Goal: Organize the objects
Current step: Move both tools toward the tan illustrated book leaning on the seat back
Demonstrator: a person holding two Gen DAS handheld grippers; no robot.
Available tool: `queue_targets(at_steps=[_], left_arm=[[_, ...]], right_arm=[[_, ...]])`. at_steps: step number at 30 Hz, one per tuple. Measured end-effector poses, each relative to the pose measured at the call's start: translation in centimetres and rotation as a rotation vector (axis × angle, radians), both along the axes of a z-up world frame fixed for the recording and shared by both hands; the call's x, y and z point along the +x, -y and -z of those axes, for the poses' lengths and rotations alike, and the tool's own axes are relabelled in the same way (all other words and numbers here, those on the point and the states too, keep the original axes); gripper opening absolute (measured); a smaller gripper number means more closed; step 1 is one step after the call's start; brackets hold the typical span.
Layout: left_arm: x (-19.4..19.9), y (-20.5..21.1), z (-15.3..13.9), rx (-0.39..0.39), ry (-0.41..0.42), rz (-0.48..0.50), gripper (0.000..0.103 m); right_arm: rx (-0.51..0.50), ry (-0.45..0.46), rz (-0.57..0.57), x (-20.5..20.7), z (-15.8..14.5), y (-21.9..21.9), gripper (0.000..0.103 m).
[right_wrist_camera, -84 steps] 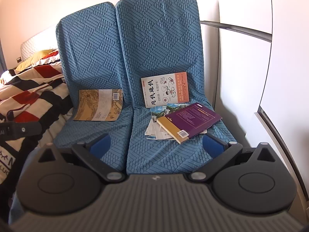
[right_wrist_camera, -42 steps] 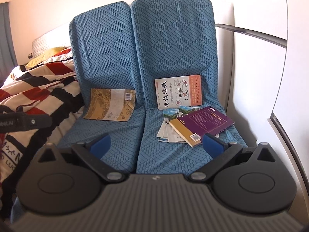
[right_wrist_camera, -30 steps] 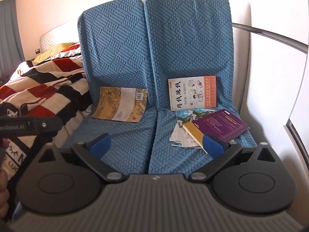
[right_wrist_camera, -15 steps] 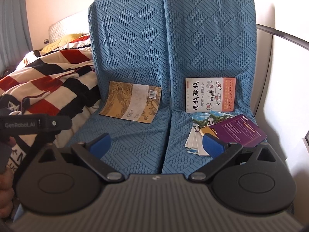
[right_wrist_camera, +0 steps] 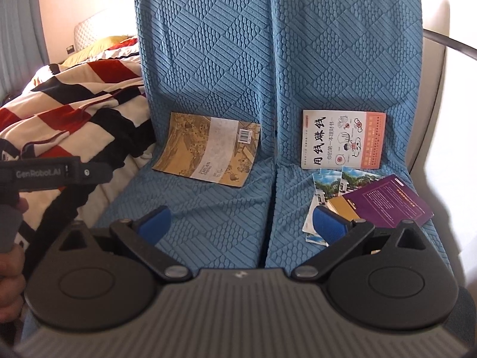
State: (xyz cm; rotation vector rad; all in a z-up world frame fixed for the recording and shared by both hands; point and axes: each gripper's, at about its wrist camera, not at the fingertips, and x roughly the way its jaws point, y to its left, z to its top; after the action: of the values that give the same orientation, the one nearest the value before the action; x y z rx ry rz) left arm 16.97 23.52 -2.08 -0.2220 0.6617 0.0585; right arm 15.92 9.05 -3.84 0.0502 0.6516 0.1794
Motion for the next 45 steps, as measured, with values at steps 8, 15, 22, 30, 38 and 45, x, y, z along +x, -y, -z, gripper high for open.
queue_targets(at_steps=[8,15,22,30,38,45], left_arm=[[3.8,-1.6,2.1,-0.017,-0.036,-0.006,0.103],[8.1,-2.8,4.0,-0.016,-0.057,-0.021,0.103],[14.0,-3.0,5.7,0.005,-0.047,-0.025,0.103],[21.8,-4.4,8.1,0.002,-0.034,-0.035,0.098],[28.7,-7.7,12.4,-0.011,-0.089,-0.034,0.087],[33.0,-10.7,16.1,-0.068,-0.149,-0.028,0.084]], right_arm=[[-0.012,-0.014,0.007,3.7,1.0,-1.0,0.103],[-0.051,-0.048,0.015,7.4,2.8,-1.9,0.089],[-0.015,-0.081,0.011,12.0,5.1,-1.9,0.075],[0.045,-0.119,0.019,18.5,8.0,-1.6,0.07],[0.047,-0.136,0.014,24.4,11.4,-2.3,0.07],[0.046,-0.154,0.014,28.9,14.5,-2.9,0.07]])
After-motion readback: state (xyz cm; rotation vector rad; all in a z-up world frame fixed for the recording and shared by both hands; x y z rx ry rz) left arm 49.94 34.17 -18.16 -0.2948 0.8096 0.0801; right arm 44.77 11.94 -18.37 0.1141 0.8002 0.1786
